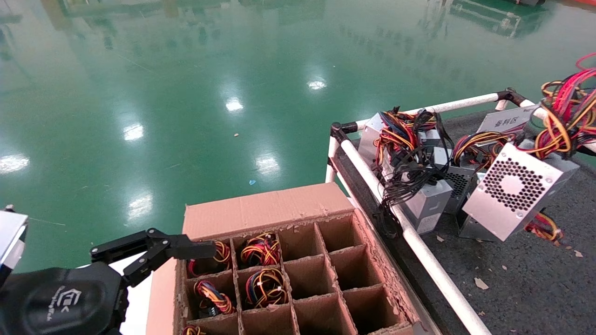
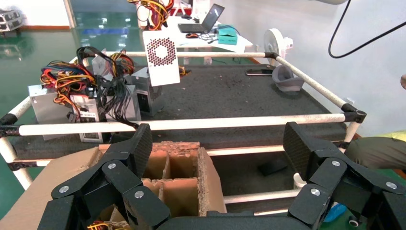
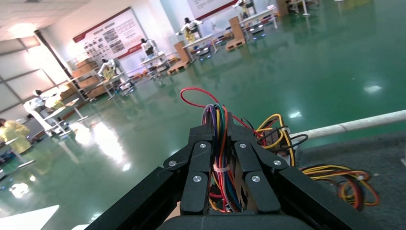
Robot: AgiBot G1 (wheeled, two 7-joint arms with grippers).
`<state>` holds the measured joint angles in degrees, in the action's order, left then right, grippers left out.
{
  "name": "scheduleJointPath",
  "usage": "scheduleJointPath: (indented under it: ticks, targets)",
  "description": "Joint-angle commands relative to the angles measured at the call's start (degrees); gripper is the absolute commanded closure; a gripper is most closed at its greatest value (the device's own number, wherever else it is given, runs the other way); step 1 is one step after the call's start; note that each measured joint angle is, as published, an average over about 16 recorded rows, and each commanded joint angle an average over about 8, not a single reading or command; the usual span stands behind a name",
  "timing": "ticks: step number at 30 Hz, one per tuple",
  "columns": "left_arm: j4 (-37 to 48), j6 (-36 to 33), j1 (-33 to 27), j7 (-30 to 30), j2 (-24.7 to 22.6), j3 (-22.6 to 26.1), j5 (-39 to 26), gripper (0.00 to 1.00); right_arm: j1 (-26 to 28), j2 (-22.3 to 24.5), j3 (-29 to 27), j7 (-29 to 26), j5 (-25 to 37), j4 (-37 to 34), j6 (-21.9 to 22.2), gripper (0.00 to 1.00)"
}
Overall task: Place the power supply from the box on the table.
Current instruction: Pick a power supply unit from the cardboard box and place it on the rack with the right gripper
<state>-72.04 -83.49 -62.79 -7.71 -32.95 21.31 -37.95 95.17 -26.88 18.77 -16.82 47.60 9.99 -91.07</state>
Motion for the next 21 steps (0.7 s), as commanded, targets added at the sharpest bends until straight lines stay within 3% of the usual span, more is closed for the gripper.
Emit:
scheduleJointPath:
  ticks: [1, 21]
  targets:
    - [0.0, 0.0, 0.0, 0.0, 0.0, 0.0, 0.0, 0.0, -1.24, -0.08, -0.04, -0.09, -0.74, 0.86, 0.0, 1.0]
    - [0.0, 0.0, 0.0, 0.0, 0.0, 0.01, 0.01, 0.0, -7.76, -2.41, 2.68, 3.37, -2.44, 3.96, 0.77, 1.0]
